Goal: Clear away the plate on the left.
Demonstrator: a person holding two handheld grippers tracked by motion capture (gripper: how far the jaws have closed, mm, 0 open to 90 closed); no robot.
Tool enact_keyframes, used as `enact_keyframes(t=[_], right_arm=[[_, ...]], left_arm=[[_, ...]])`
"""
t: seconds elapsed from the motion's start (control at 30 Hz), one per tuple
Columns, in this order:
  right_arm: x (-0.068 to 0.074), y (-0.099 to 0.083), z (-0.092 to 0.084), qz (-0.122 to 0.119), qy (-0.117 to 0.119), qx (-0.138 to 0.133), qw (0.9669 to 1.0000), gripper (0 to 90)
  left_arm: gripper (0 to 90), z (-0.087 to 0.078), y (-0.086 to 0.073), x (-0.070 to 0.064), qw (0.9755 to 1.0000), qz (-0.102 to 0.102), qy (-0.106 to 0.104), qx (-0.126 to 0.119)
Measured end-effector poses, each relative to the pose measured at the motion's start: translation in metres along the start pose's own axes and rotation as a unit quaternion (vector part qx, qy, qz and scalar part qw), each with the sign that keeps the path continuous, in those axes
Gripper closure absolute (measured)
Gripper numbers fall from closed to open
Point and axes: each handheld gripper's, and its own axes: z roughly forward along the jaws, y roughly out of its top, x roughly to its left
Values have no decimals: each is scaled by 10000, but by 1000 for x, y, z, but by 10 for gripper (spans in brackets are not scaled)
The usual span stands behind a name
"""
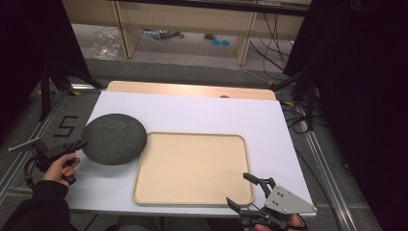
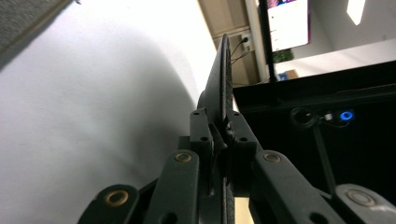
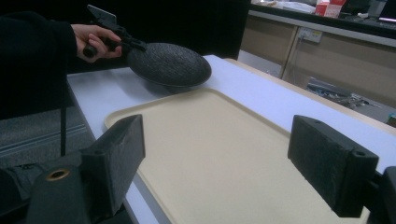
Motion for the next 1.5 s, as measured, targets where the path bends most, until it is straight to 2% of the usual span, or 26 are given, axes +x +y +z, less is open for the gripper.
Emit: enact_keyframes(t=[0.07,0.1,0.2,0.4,0.43,0.53,0.6,0.77,0.87,0.9,0.97,1.0,1.03,1.1,1.13,1.27,1.3,1.33,1.37,1.5], right_arm=[[1,-1,0,24,-30,26,10000,200],[1,0,0,24,-33,11,10000,200],[0,0,0,-20,-9,34,10000,199],[0,-1,2,16,-42,19,10000,199],[0,-1,1,20,-29,23,10000,199],[0,-1,1,11,-14,37,10000,198],[0,-1,2,14,-36,17,10000,198],[1,-1,0,-1,-12,52,10000,198],[0,-1,2,25,15,-79,10000,196],[0,0,-1,-7,-16,134,9999,196],[0,-1,1,0,-18,4,10000,196],[0,0,0,-14,-1,27,10000,196],[0,-1,1,7,-8,16,10000,196],[1,-1,0,5,-12,26,10000,196],[1,0,0,19,-28,1,10000,196],[1,-1,0,-4,-23,5,10000,195],[0,0,0,-10,-2,-10,10000,195],[0,0,0,-10,-2,-10,10000,195],[0,0,0,-14,12,-14,10000,195],[0,0,-1,-33,12,4,10000,194]], left_arm=[[835,-1,-1,-3,10000,-18,-11,26],[835,-1,-2,-3,9999,28,-94,20],[832,3,-6,-8,9999,-35,-117,21],[826,14,-15,-16,9994,-71,-238,243],[824,17,-17,-18,9992,-19,-254,304],[827,23,-23,-22,9986,-55,-204,482],[825,28,-28,-25,9978,37,-294,600],[819,42,-40,-34,9955,101,-403,856],[819,49,-48,-41,9944,98,-434,957],[818,52,-51,-44,9937,140,-449,1013],[818,57,-57,-46,9928,99,-523,1072],[818,60,-59,-48,9924,145,-477,1129],[818,62,-62,-49,9919,117,-502,1160],[816,67,-68,-51,9905,193,-514,1259],[817,69,-72,-53,9907,161,-480,1261],[811,78,-83,-59,9878,223,-524,1451],[809,82,-89,-61,9872,163,-510,1502],[810,82,-89,-61,9872,163,-510,1502],[810,85,-92,-63,9861,215,-492,1569],[806,94,-104,-67,9838,160,-450,1725]])
